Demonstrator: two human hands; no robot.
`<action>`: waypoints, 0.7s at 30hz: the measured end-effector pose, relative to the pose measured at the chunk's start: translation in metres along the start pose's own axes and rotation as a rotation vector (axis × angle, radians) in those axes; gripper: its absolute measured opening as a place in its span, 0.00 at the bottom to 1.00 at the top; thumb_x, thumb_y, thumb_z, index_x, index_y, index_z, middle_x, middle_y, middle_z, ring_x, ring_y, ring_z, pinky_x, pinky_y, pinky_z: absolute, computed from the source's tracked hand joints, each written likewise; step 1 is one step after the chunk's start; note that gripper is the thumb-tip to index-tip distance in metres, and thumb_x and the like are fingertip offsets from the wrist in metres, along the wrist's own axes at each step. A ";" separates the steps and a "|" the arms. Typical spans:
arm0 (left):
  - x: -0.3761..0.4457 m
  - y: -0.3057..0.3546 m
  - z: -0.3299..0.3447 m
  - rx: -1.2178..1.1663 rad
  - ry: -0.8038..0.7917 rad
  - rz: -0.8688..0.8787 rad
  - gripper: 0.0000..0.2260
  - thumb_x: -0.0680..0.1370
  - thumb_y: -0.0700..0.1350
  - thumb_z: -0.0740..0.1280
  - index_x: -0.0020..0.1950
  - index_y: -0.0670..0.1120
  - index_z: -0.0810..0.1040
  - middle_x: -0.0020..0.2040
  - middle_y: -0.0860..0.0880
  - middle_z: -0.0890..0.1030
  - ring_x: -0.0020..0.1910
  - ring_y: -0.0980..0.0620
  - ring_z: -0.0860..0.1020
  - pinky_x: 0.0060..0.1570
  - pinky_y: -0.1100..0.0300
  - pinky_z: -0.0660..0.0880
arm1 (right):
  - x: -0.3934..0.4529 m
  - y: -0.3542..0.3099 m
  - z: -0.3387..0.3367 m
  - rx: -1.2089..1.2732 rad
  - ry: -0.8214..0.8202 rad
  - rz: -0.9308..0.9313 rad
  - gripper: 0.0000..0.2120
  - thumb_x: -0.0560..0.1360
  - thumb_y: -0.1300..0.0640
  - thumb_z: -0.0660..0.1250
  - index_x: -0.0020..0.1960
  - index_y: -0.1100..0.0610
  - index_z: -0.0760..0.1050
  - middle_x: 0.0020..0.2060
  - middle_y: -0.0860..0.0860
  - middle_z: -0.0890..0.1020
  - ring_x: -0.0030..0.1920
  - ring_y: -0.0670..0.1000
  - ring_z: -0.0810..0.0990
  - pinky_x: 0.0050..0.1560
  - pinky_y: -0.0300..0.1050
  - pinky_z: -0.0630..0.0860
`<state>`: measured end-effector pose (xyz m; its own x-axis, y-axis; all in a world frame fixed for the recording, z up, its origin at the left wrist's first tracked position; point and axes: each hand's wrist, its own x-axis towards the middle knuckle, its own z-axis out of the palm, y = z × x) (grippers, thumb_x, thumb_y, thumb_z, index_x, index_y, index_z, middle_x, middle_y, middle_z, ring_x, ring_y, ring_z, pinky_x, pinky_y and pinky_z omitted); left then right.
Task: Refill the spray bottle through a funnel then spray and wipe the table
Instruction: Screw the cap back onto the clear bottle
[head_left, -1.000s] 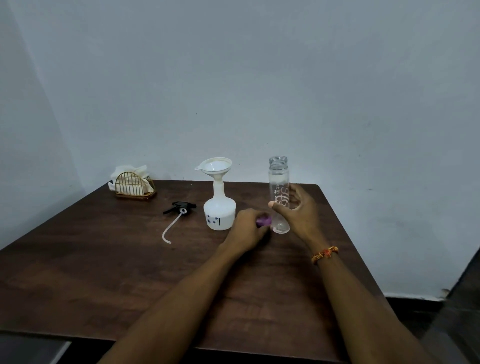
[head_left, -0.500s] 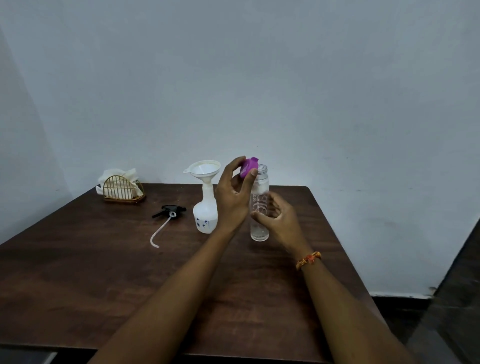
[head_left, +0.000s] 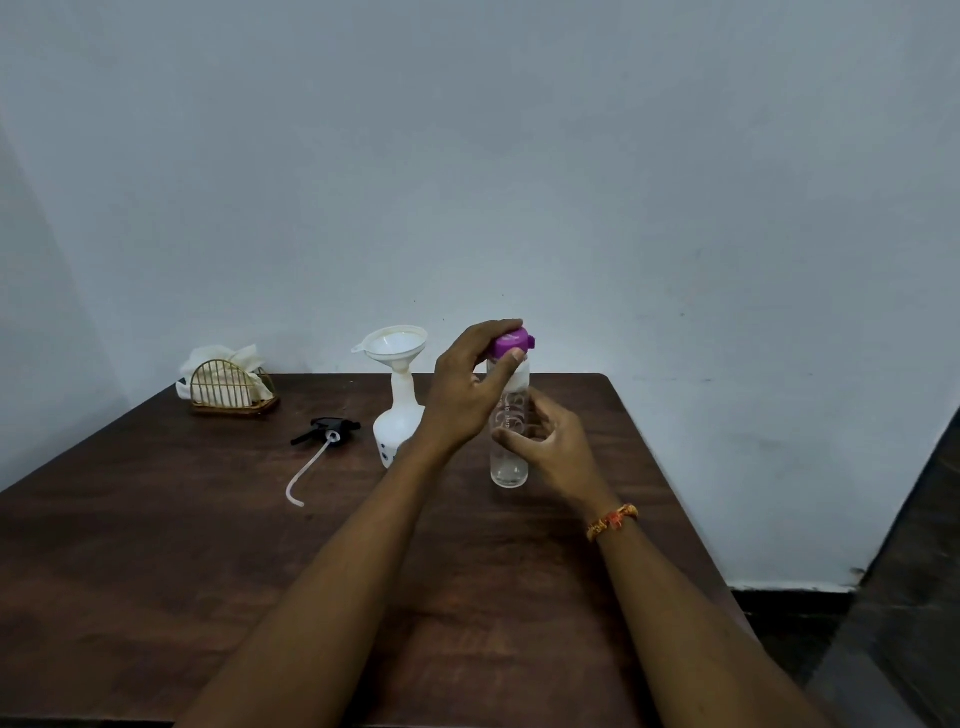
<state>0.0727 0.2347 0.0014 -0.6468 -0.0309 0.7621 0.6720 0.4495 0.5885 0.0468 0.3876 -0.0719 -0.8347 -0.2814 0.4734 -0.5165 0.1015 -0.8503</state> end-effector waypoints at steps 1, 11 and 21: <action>0.000 0.002 0.000 -0.025 -0.011 -0.028 0.13 0.84 0.42 0.68 0.69 0.48 0.79 0.62 0.52 0.83 0.62 0.50 0.81 0.61 0.48 0.80 | 0.000 -0.001 0.000 0.006 0.000 -0.004 0.32 0.75 0.52 0.81 0.75 0.56 0.75 0.62 0.50 0.86 0.62 0.51 0.86 0.65 0.57 0.83; 0.001 0.001 0.014 -0.362 0.107 -0.168 0.04 0.83 0.49 0.69 0.56 0.53 0.82 0.64 0.40 0.73 0.54 0.35 0.84 0.58 0.41 0.81 | -0.001 -0.005 0.002 0.013 -0.025 -0.047 0.25 0.76 0.56 0.80 0.71 0.54 0.78 0.59 0.50 0.87 0.60 0.51 0.86 0.64 0.58 0.83; -0.001 -0.005 0.016 -0.444 0.218 -0.318 0.14 0.81 0.54 0.71 0.66 0.55 0.78 0.64 0.46 0.79 0.64 0.38 0.80 0.63 0.39 0.79 | 0.001 -0.004 0.000 0.066 -0.017 -0.042 0.25 0.76 0.62 0.79 0.71 0.57 0.78 0.58 0.52 0.87 0.60 0.53 0.87 0.63 0.50 0.83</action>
<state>0.0642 0.2466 -0.0070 -0.7840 -0.3071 0.5394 0.5739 -0.0278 0.8184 0.0480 0.3866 -0.0680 -0.8088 -0.3003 0.5057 -0.5370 0.0262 -0.8432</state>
